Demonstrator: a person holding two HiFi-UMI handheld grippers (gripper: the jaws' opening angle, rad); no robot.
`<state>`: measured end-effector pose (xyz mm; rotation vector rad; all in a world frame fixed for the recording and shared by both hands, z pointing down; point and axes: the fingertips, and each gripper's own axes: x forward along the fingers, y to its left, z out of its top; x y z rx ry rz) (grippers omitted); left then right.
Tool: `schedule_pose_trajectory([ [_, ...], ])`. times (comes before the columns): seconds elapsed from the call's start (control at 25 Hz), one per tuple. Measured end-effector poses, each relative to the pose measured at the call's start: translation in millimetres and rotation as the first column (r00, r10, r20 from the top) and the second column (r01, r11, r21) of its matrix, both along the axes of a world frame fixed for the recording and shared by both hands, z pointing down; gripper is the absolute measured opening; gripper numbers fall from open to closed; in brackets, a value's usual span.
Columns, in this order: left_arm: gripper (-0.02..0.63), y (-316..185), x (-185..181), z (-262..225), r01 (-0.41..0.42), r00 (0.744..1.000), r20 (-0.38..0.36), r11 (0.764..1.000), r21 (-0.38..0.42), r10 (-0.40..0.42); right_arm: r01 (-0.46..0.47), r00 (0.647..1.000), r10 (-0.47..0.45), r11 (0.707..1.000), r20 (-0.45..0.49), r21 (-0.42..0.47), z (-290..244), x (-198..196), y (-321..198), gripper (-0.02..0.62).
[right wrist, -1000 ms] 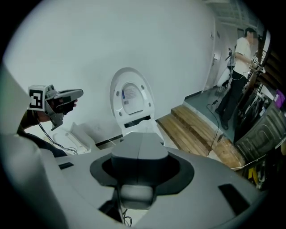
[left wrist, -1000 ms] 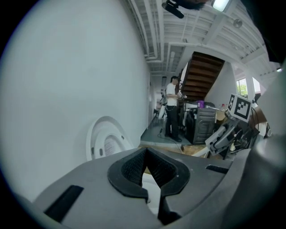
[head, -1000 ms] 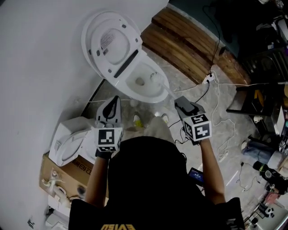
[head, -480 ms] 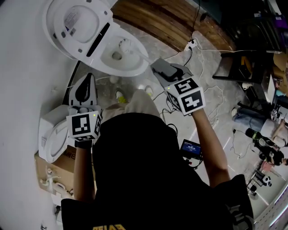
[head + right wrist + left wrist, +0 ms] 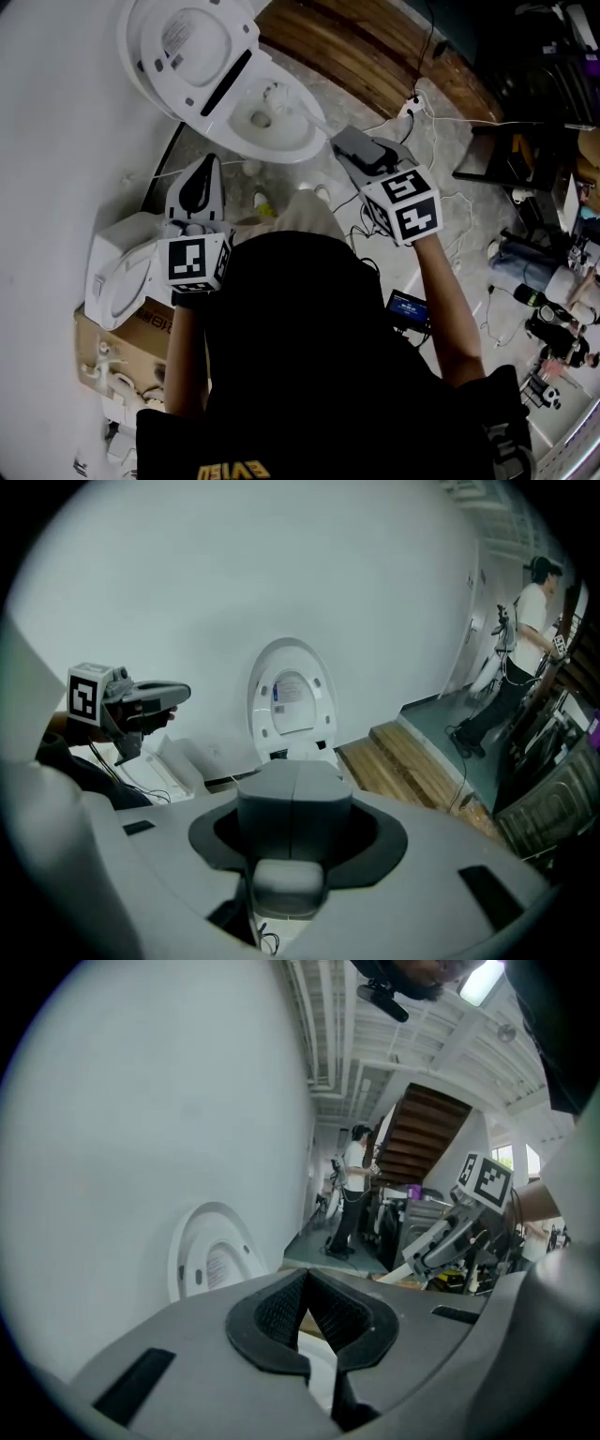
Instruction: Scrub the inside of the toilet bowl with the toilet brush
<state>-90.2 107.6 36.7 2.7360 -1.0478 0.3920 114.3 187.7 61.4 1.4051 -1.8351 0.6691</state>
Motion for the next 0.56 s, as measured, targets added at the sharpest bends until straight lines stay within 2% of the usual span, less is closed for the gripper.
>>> schedule_pose_trajectory([
  [0.12, 0.017, 1.9, -8.6, -1.4, 0.000, 1.000, 0.011, 1.000, 0.029, 0.000, -0.008, 1.000, 0.007, 1.000, 0.026, 0.027, -8.4, -3.5, -4.4, 0.175],
  [0.2, 0.017, 0.8, -17.1, 1.5, 0.008, 0.999, 0.037, 0.999, 0.053, -0.010, -0.008, 1.000, 0.008, 0.999, 0.003, 0.046, -11.2, -4.5, -7.7, 0.175],
  [0.32, 0.018, 2.3, -26.7, 10.0, 0.031, 0.998, 0.045, 0.999, 0.034, -0.033, -0.009, 0.999, 0.011, 0.999, -0.034, 0.041, -7.8, -2.7, -2.8, 0.176],
  [0.56, 0.017, 2.7, -47.0, 5.7, 0.067, 0.995, 0.068, 0.998, 0.020, -0.068, -0.068, 0.998, 0.068, 0.997, -0.017, 0.037, -7.3, -6.9, 11.9, 0.175],
])
